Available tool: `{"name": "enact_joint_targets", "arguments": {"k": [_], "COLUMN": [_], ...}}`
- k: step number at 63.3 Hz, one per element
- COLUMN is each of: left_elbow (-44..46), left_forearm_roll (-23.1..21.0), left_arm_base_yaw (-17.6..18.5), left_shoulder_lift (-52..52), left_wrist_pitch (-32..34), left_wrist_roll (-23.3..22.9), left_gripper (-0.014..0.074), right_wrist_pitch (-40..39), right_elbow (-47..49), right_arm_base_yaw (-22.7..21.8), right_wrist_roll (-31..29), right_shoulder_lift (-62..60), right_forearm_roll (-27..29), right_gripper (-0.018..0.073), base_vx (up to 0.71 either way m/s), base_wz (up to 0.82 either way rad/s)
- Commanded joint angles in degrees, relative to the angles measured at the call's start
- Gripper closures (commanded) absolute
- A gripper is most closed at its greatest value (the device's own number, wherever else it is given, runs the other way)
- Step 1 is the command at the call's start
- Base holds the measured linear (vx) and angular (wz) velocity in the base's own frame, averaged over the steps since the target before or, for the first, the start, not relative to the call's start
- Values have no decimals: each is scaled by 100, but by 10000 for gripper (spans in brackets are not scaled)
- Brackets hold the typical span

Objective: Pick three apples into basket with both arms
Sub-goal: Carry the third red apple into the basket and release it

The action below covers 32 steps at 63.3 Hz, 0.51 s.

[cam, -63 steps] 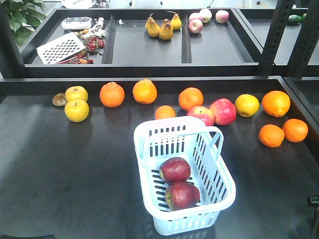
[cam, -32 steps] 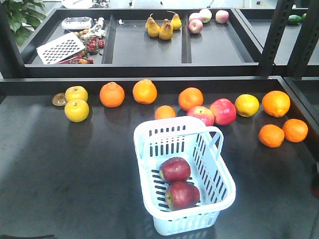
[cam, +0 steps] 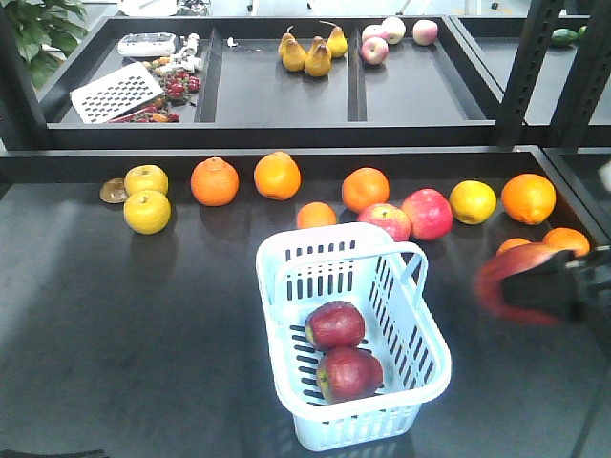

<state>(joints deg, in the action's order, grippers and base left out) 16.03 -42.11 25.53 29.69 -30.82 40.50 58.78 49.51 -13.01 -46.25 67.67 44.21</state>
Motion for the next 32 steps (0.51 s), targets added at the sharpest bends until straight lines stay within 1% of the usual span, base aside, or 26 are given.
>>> {"name": "enact_joint_targets", "arguments": {"k": [1, 9, 12, 17, 23, 26, 32], "left_elbow": [144, 144, 144, 144, 144, 144, 144], "left_forearm_roll": [-208, -208, -208, -208, -208, -208, -208], "left_arm_base_yaw": [-6, -6, -6, -6, -6, -6, -6], "left_shoulder_lift": [15, 15, 15, 15, 15, 15, 15], "left_wrist_pitch": [242, 242, 242, 242, 242, 242, 242], "left_wrist_roll": [-40, -40, -40, -40, -40, -40, -40], "left_gripper": [603, 603, 603, 603, 603, 603, 603], "right_wrist_pitch": [-289, -914, -1151, -1548, -2003, -2193, -2361], "right_elbow": [132, 132, 132, 132, 132, 132, 132], "right_arm_base_yaw": [764, 1921, 2275, 2684, 2972, 3023, 3046], "right_wrist_roll": [164, 193, 218, 312, 312, 312, 312], "right_shoulder_lift": [-106, 120, 254, 525, 828, 991, 1268], "right_forearm_roll": [340, 340, 340, 340, 347, 365, 459], "right_gripper": [564, 561, 559, 541, 487, 438, 302], "base_vx": [0, 0, 0, 0, 0, 0, 0], "base_wz": [0, 0, 0, 0, 0, 0, 0]}}
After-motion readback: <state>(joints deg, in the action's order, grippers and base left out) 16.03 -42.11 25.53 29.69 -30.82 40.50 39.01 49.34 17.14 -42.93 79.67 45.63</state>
